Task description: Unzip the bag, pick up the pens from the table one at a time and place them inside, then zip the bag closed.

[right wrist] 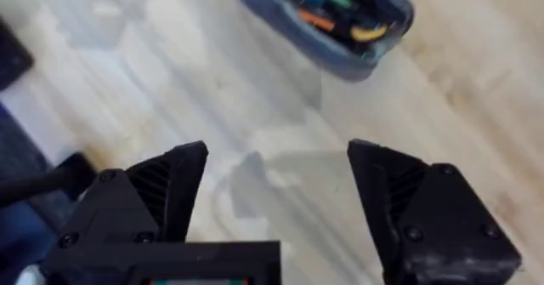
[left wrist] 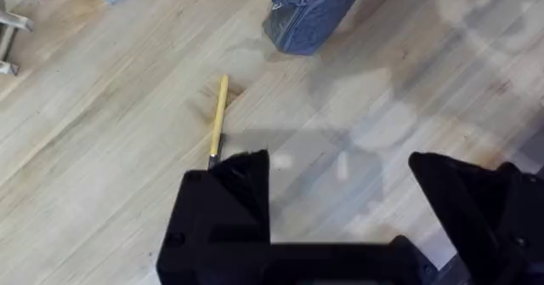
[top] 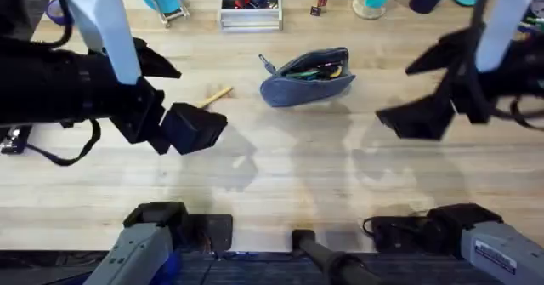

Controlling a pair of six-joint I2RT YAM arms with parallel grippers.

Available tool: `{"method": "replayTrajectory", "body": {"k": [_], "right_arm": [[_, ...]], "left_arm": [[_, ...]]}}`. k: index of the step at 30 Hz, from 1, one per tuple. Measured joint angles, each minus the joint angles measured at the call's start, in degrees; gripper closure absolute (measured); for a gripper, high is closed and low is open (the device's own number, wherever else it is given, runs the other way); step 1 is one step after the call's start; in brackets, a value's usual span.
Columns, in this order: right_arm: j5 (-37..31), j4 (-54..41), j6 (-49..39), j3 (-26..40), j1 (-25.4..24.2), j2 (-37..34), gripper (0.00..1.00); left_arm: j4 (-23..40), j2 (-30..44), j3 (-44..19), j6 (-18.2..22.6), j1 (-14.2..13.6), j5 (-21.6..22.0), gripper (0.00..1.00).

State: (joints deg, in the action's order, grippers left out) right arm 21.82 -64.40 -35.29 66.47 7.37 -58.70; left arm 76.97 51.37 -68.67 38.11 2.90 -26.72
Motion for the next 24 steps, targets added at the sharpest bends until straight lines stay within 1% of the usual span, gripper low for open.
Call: {"method": "replayTrajectory", "body": {"k": [5,14,24], "right_arm": [[0.0,-4.6,0.3,-0.4,-0.5,4.1,0.005],[0.0,-9.1,0.4,-0.5,-0.4,11.3,0.004],[0.0,-9.1,0.4,-0.5,-0.5,11.7,0.004]], "left_arm": [[0.0,0.0,0.0,0.0,0.0,0.0,0.006],[0.0,0.0,0.0,0.0,0.0,0.0,0.006],[0.0,0.0,0.0,0.0,0.0,0.0,0.007]]}}
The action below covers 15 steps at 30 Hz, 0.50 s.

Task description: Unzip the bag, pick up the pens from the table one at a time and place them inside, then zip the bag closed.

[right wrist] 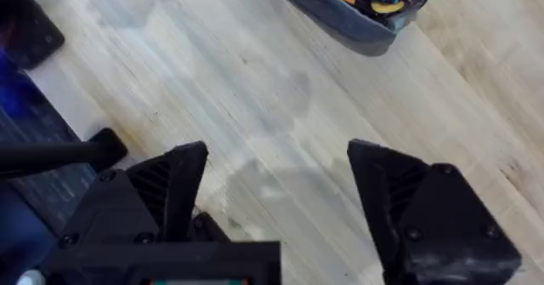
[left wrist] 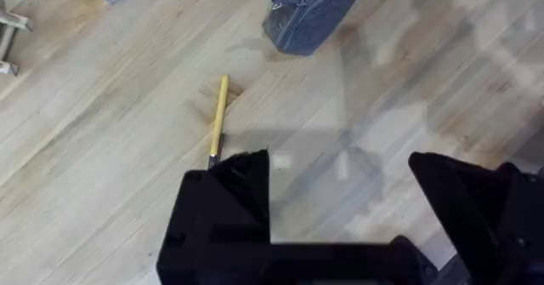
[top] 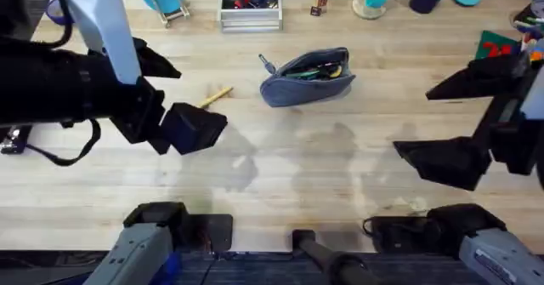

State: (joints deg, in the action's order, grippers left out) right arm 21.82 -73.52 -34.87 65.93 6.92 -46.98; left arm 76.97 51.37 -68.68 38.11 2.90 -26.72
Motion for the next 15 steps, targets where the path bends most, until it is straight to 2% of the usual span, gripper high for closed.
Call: {"method": "replayTrajectory", "body": {"k": [15], "right_arm": [[0.0,0.7,0.0,0.0,0.0,0.0,0.004]], "left_arm": [[0.0,0.0,0.0,0.0,0.0,0.0,0.007]]}}
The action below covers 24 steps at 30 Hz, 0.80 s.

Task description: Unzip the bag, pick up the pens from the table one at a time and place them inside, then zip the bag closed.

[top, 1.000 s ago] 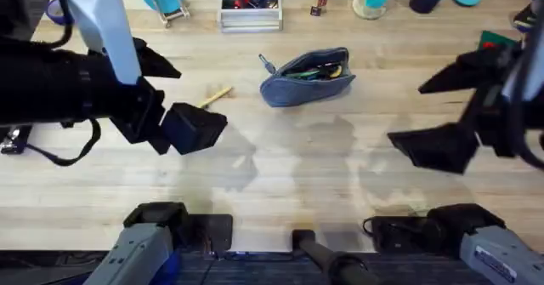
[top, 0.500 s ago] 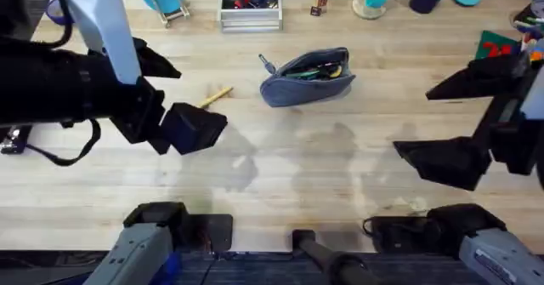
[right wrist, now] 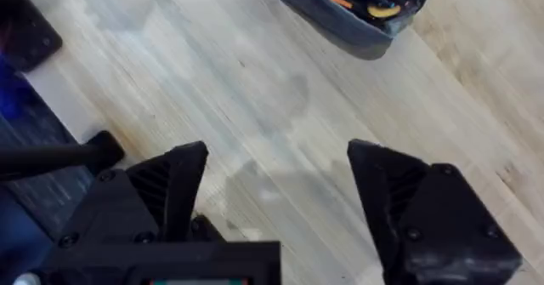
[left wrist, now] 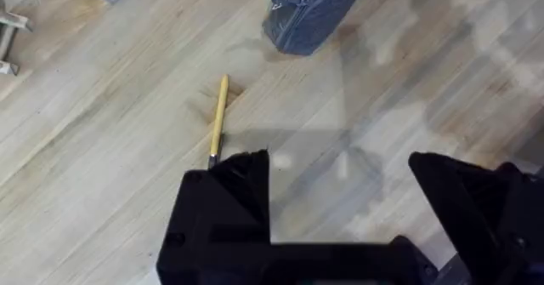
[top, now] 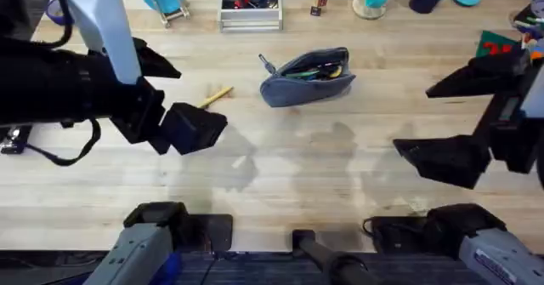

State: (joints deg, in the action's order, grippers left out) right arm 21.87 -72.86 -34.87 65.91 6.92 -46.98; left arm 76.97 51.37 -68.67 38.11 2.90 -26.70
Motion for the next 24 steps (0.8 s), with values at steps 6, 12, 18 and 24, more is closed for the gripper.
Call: {"method": "replayTrajectory", "body": {"k": [6,12,18,24], "right_arm": [[0.0,-0.2,0.0,0.0,0.0,0.0,0.004],[0.0,-0.6,0.0,0.0,0.0,0.0,0.004],[0.0,-0.6,0.0,0.0,0.0,0.0,0.004],[0.0,-0.6,0.0,0.0,0.0,0.0,0.004]], "left_arm": [[-3.6,0.4,0.0,-0.9,0.0,2.5,0.007],[-4.4,6.5,-0.1,-2.4,0.0,5.6,0.007],[-6.1,18.0,-0.1,-0.4,0.0,6.4,0.007],[-11.5,28.3,-0.1,2.1,0.0,6.6,0.006]]}}
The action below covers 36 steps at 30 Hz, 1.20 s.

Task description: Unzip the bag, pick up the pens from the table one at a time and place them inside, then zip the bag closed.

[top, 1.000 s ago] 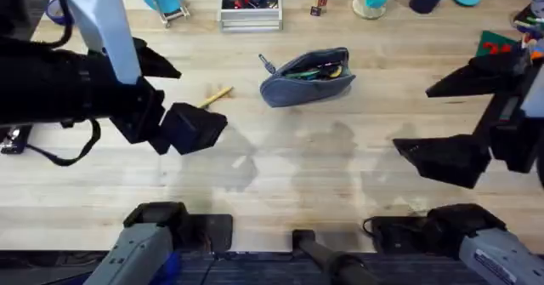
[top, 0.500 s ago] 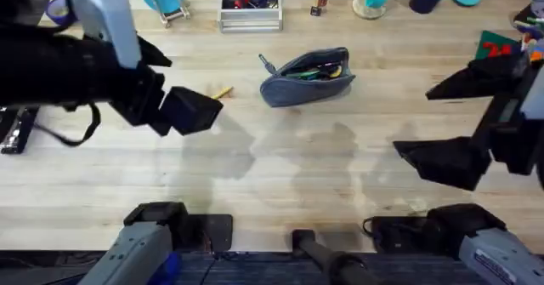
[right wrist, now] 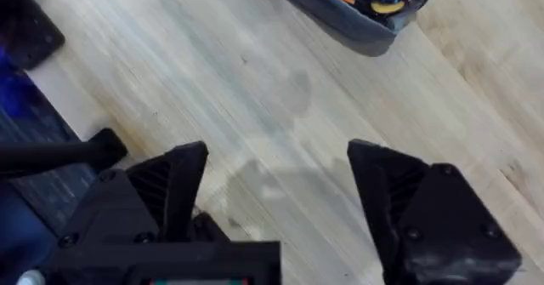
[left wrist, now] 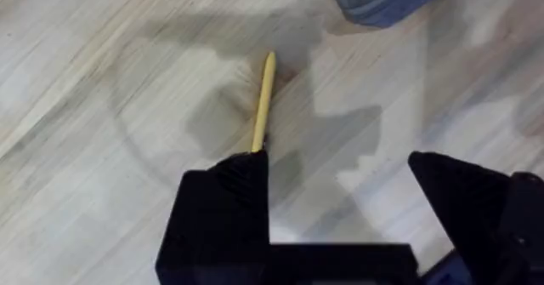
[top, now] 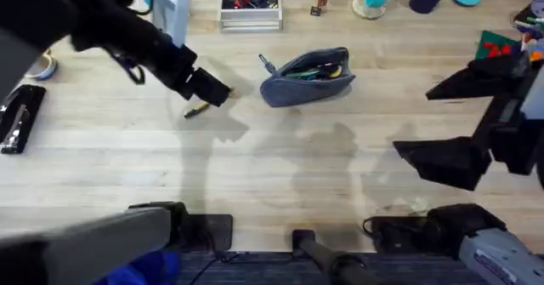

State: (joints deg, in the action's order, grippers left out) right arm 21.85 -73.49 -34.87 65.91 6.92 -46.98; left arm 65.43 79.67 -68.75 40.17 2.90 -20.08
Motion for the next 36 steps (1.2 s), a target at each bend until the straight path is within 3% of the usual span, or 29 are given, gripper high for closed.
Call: {"method": "replayTrajectory", "body": {"k": [13,22,36], "right_arm": [[0.0,0.0,0.0,0.0,0.0,0.0,0.004],[0.0,0.0,0.0,0.0,0.0,0.0,0.004],[0.0,0.0,0.0,0.0,0.0,0.0,0.004]], "left_arm": [[-7.7,15.4,0.0,5.4,0.0,3.8,0.006],[-11.7,19.6,0.0,6.6,0.0,7.7,0.006],[-13.8,23.9,-0.4,7.1,-0.8,8.4,0.004]]}}
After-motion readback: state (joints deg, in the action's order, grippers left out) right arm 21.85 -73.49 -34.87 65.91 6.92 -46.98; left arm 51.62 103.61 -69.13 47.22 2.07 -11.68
